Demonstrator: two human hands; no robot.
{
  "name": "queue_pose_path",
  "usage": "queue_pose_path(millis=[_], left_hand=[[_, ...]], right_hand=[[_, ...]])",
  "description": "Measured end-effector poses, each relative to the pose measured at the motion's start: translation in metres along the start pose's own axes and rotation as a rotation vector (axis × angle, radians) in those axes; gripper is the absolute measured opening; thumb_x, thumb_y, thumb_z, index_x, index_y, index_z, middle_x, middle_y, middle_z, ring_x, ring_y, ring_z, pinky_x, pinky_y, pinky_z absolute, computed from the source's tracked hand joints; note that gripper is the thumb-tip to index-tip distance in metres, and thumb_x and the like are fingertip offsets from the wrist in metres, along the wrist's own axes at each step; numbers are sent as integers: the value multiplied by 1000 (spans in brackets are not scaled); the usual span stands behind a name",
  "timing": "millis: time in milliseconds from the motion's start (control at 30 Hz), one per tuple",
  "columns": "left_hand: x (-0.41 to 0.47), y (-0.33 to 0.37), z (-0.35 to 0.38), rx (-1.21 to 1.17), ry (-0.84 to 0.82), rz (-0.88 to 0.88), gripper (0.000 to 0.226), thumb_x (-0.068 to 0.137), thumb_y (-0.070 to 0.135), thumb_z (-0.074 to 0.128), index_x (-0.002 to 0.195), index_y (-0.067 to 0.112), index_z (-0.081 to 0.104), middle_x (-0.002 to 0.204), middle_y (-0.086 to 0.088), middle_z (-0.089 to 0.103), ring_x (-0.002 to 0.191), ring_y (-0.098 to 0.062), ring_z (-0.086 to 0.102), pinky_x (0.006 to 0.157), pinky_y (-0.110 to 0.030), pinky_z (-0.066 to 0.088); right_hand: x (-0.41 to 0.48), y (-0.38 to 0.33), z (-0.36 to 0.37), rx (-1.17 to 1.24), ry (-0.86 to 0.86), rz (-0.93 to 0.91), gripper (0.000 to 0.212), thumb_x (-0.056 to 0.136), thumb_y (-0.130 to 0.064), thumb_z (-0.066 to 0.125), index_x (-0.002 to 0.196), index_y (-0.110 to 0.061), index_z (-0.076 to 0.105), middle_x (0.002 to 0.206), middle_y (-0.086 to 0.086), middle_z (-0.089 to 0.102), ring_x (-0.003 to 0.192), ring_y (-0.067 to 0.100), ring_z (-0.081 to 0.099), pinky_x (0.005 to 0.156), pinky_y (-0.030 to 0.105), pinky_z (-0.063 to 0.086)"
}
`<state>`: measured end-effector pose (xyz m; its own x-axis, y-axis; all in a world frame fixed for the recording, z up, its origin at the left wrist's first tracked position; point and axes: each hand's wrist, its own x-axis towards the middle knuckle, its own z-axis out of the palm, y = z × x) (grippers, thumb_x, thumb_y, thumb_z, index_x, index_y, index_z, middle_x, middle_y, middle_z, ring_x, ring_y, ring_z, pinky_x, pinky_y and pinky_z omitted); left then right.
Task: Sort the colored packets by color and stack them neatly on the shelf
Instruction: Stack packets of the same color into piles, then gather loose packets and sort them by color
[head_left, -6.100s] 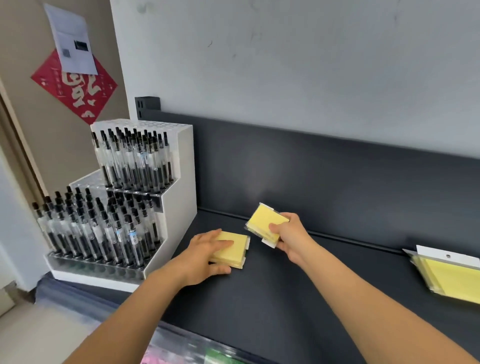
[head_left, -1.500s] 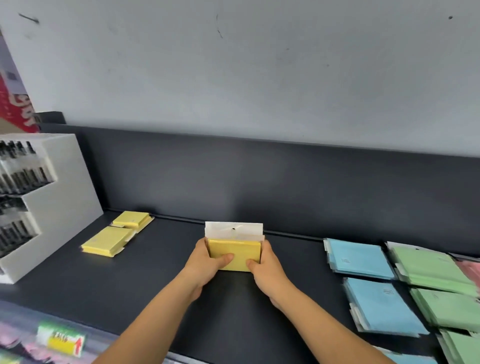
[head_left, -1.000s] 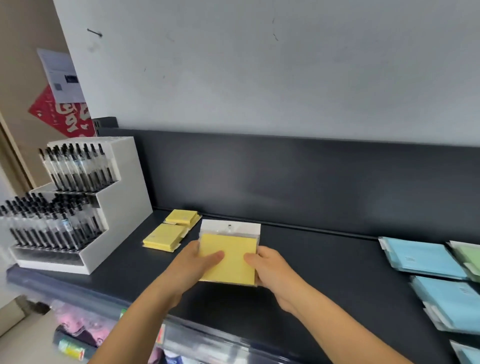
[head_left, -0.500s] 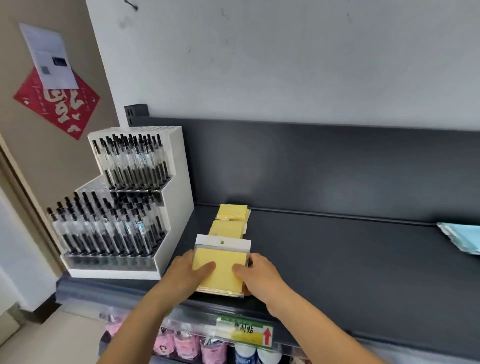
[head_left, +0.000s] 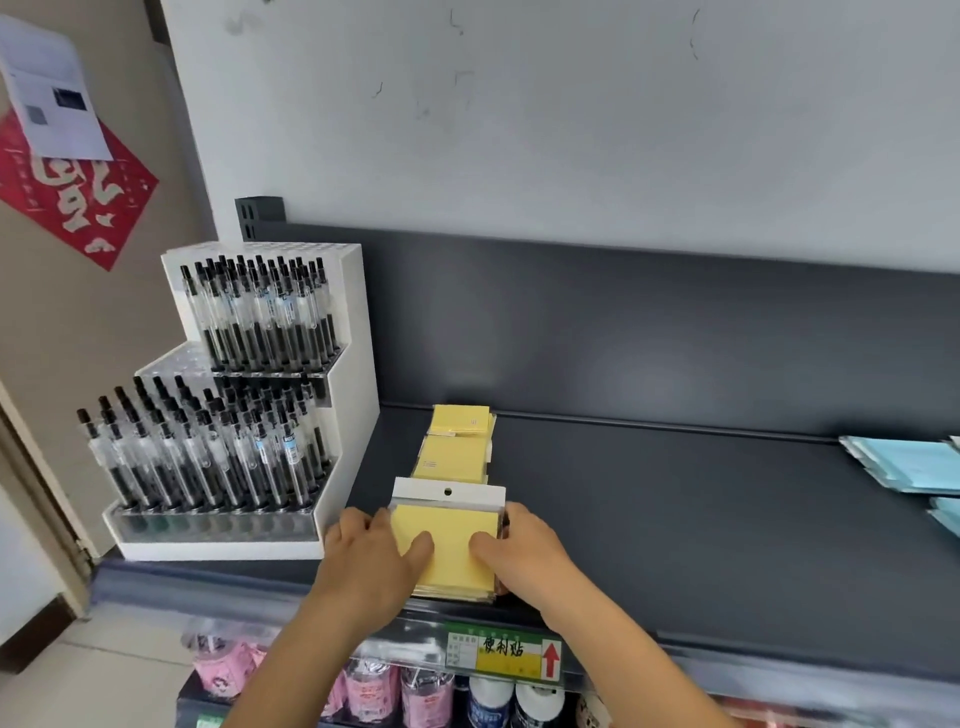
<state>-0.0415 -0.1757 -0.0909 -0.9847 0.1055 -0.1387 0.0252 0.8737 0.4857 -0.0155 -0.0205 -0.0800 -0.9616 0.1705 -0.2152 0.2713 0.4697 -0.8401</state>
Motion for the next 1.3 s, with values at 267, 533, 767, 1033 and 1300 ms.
queue_pose_path(millis=[267, 533, 767, 1033, 1300], left_hand=[[-11, 13, 7, -133, 249, 48, 86, 86, 61, 36, 148, 9, 7, 147, -9, 22, 134, -28, 17, 111, -36, 19], [-8, 74, 9, -167, 420, 354, 51, 89, 44, 50, 134, 20, 46, 134, -2, 41, 124, -21, 29, 103, -35, 29], [-13, 146, 42, -107, 384, 555, 36, 87, 32, 60, 121, 21, 60, 118, 3, 54, 113, -19, 46, 94, -31, 38], [-42, 251, 113, -45, 211, 644, 39, 89, 39, 56, 127, 30, 53, 127, 13, 46, 118, -11, 38, 99, -27, 34], [-69, 360, 178, -96, 48, 660, 46, 90, 43, 53, 133, 29, 46, 135, 12, 46, 127, -10, 36, 105, -26, 32]], right_hand=[[-3, 2, -5, 86, -31, 19, 20, 85, -26, 56, 104, -21, 52, 95, -2, 60, 92, 19, 65, 82, 40, 57], [-14, 9, -45, 32, -2, 40, 61, 91, -32, 54, 143, -12, 30, 113, 3, 57, 107, 22, 58, 93, 32, 48], [-31, 49, -125, -39, 54, -71, 67, 90, -35, 56, 147, -20, 24, 140, 0, 44, 125, 16, 45, 100, 28, 39], [-60, 113, -256, -218, 266, -154, 63, 92, -36, 54, 146, -21, 26, 142, -1, 43, 131, 15, 40, 103, 27, 35], [-81, 184, -384, -260, 414, -82, 60, 91, -33, 55, 144, -18, 32, 142, 0, 44, 131, 18, 41, 104, 29, 33]])
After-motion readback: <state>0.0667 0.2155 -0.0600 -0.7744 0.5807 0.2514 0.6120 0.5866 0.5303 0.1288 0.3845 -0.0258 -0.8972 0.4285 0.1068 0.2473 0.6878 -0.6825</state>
